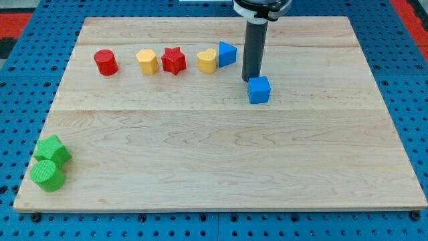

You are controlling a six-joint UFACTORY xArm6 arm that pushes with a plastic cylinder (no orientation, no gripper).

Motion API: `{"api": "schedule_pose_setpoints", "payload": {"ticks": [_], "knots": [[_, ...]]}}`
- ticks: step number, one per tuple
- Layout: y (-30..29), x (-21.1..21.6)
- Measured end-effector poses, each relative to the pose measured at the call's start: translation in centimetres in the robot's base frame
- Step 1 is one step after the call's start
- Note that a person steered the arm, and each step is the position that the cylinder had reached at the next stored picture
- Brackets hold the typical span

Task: Push the blue cube down and a bit left

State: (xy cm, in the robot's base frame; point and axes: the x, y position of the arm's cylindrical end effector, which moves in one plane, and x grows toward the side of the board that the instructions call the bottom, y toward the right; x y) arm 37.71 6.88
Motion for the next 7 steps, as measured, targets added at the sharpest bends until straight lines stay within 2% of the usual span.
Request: {"api": "schedule_pose_setpoints", "payload": {"ticks": [2,3,4,6,7], "knots": [[2.4,6.3],[7.9,5.6],[7.9,7.7],[-7.9,8.5],[-7.3,9.3]]}}
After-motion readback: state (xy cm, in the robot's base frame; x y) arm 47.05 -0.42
